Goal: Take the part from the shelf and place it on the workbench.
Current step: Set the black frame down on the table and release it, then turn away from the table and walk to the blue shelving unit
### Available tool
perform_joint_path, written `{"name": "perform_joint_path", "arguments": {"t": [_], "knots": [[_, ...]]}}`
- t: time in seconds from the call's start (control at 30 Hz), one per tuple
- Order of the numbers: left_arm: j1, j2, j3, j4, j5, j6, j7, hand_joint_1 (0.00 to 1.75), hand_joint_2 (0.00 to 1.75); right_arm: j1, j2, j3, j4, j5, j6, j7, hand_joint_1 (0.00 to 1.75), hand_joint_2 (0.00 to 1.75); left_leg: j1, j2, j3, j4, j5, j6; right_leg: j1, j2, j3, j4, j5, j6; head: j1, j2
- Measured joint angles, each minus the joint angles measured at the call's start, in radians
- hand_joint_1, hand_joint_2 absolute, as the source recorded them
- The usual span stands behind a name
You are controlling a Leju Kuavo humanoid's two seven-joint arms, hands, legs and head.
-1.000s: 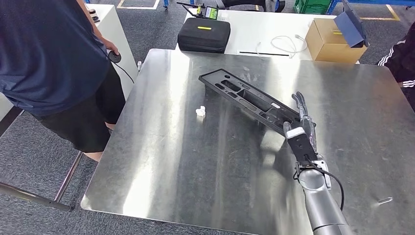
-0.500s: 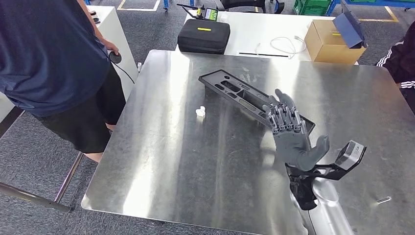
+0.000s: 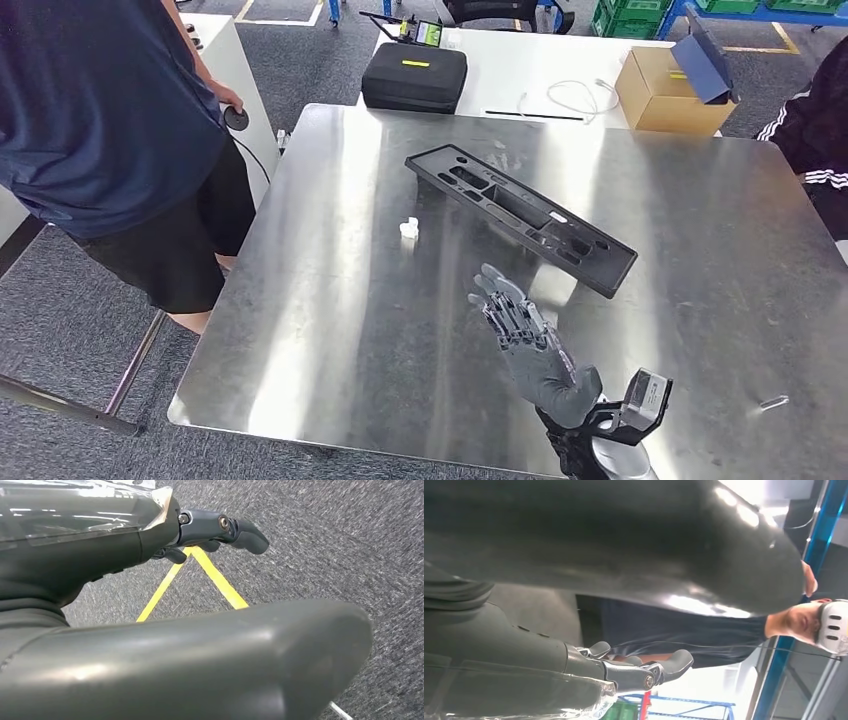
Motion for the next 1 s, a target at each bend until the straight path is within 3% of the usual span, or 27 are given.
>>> {"name": "perform_joint_path", "arguments": {"t": [0.03,0.07,0.1,0.13,0.2,0.27,0.3,0.37,0.43,0.47,0.5,0.6,0.67,0.73,0.77,0.83,0.9,0.93,0.97,1.0], "knots": [[0.000,0.000,0.002,0.000,0.000,-0.002,-0.004,0.00,0.00,0.001,0.001,0.001,-0.001,0.008,-0.004,0.001,0.00,0.00,0.004,0.000,-0.002,0.003,0.001,-0.008,-0.008,-0.002,0.043,-0.078,0.026,0.018,0.001,0.000],[-0.001,0.001,0.003,0.000,0.000,-0.006,-0.007,0.00,0.00,0.001,0.002,0.002,-0.002,0.016,-0.008,0.002,0.00,0.00,0.007,-0.002,-0.005,0.007,0.001,-0.018,-0.010,0.001,0.082,-0.143,0.049,0.027,0.004,0.000],[-0.001,0.001,0.004,0.000,0.000,-0.009,-0.011,0.00,0.00,0.003,0.003,0.003,-0.005,0.023,-0.012,0.002,0.00,0.00,0.007,-0.003,-0.007,0.012,0.001,-0.027,-0.011,0.004,0.105,-0.187,0.064,0.028,0.005,0.000],[-0.001,0.001,0.005,0.000,0.000,-0.013,-0.015,0.00,0.00,0.005,0.004,0.003,-0.007,0.029,-0.015,0.001,0.00,0.00,0.005,-0.006,-0.011,0.018,0.002,-0.035,-0.010,0.009,0.114,-0.204,0.067,0.020,0.007,0.000],[0.000,0.001,0.006,0.000,0.000,-0.016,-0.018,0.00,0.00,0.011,0.005,0.003,-0.011,0.035,-0.017,0.001,0.00,0.00,0.005,-0.009,-0.018,0.024,0.008,-0.046,-0.007,0.015,0.100,-0.195,0.068,-0.006,0.004,0.000],[0.001,0.001,0.007,0.000,0.000,-0.018,-0.020,0.00,0.00,0.012,0.007,0.003,-0.013,0.037,-0.018,0.001,0.00,0.00,0.011,-0.007,-0.035,0.047,-0.015,-0.050,-0.009,0.015,0.086,-0.192,0.075,-0.032,-0.003,0.000],[0.001,0.001,0.008,0.001,0.000,-0.018,-0.020,0.00,0.00,0.012,0.009,0.003,-0.015,0.037,-0.018,0.000,0.00,0.00,0.012,-0.005,-0.051,0.082,-0.047,-0.050,-0.007,0.014,0.078,-0.192,0.082,-0.046,-0.006,0.000],[0.001,0.001,0.008,0.001,0.000,-0.021,-0.021,0.00,0.00,0.014,0.010,0.003,-0.017,0.041,-0.021,0.000,0.00,0.00,0.009,-0.004,-0.094,0.204,-0.137,-0.046,0.003,0.011,0.062,-0.191,0.096,-0.069,-0.010,0.000],[0.001,0.000,0.009,0.001,0.000,-0.024,-0.022,0.00,0.00,0.017,0.010,0.003,-0.017,0.053,-0.026,-0.002,0.00,0.00,0.007,-0.004,-0.118,0.305,-0.185,-0.039,0.016,0.008,0.044,-0.191,0.108,-0.083,-0.011,0.000],[0.001,0.000,0.009,0.001,-0.001,-0.026,-0.022,0.00,0.00,0.018,0.010,0.003,-0.017,0.061,-0.030,-0.004,0.00,0.00,0.006,-0.004,-0.107,0.311,-0.180,-0.034,0.022,0.007,0.036,-0.191,0.114,-0.086,-0.011,0.000],[0.001,-0.001,0.009,0.001,-0.001,-0.027,-0.022,0.00,0.00,0.020,0.010,0.003,-0.017,0.067,-0.033,-0.005,0.00,0.00,0.004,-0.004,-0.077,0.280,-0.161,-0.027,0.027,0.007,0.029,-0.190,0.120,-0.086,-0.011,0.000],[-0.003,-0.002,0.009,0.001,-0.003,-0.031,-0.021,0.00,0.00,0.023,0.010,0.003,-0.020,0.085,-0.041,-0.008,0.00,0.00,-0.009,-0.004,0.061,0.087,-0.111,-0.003,0.035,0.007,0.016,-0.190,0.138,-0.078,-0.010,0.000],[-0.004,-0.003,0.009,0.001,-0.005,-0.035,-0.021,0.00,0.00,0.026,0.009,0.003,-0.023,0.095,-0.046,-0.011,0.00,0.00,-0.021,-0.004,0.094,0.028,-0.107,0.001,0.036,0.005,0.013,-0.191,0.150,-0.065,-0.010,0.000],[-0.003,-0.005,0.009,0.002,-0.005,-0.037,-0.020,0.00,0.00,0.030,0.008,0.003,-0.026,0.101,-0.050,-0.013,0.00,0.00,-0.026,-0.002,0.085,0.020,-0.092,0.006,0.032,0.002,0.010,-0.191,0.159,-0.050,-0.011,0.000],[-0.003,-0.005,0.009,0.002,-0.005,-0.037,-0.020,0.00,0.00,0.032,0.007,0.003,-0.027,0.103,-0.051,-0.015,0.00,0.00,-0.026,0.000,0.078,0.015,-0.081,0.011,0.031,0.002,0.002,-0.183,0.150,-0.047,-0.012,0.000],[-0.002,-0.005,0.009,0.002,-0.004,-0.040,-0.021,0.00,0.00,0.035,0.003,0.002,-0.028,0.108,-0.056,-0.017,0.00,0.00,-0.023,0.005,0.055,0.007,-0.056,0.023,0.029,0.001,-0.027,-0.114,0.084,-0.056,-0.006,0.000],[-0.002,-0.005,0.009,0.002,-0.005,-0.043,-0.022,0.00,0.00,0.040,0.002,0.001,-0.029,0.113,-0.062,-0.018,0.00,0.00,-0.025,0.009,0.028,0.008,-0.034,0.029,0.028,0.001,-0.061,0.011,0.003,-0.062,-0.001,0.000],[-0.002,-0.005,0.009,0.002,-0.006,-0.044,-0.023,0.00,0.00,0.044,0.001,0.000,-0.030,0.116,-0.066,-0.018,0.00,0.00,-0.026,0.010,0.014,0.008,-0.023,0.028,0.028,0.001,-0.067,0.062,-0.015,-0.057,-0.001,0.000],[-0.002,-0.005,0.009,0.002,-0.007,-0.045,-0.023,0.00,0.00,0.048,0.001,-0.002,-0.030,0.120,-0.071,-0.018,0.00,0.00,-0.026,0.012,0.000,0.009,-0.012,0.027,0.027,0.001,-0.060,0.087,-0.015,-0.048,0.000,0.000],[-0.001,-0.005,0.009,0.002,-0.008,-0.045,-0.023,0.00,0.00,0.052,0.000,-0.003,-0.031,0.125,-0.075,-0.018,0.00,0.00,-0.025,0.013,-0.014,0.010,-0.002,0.025,0.025,0.001,-0.037,0.079,0.002,-0.035,0.001,0.000]]}}
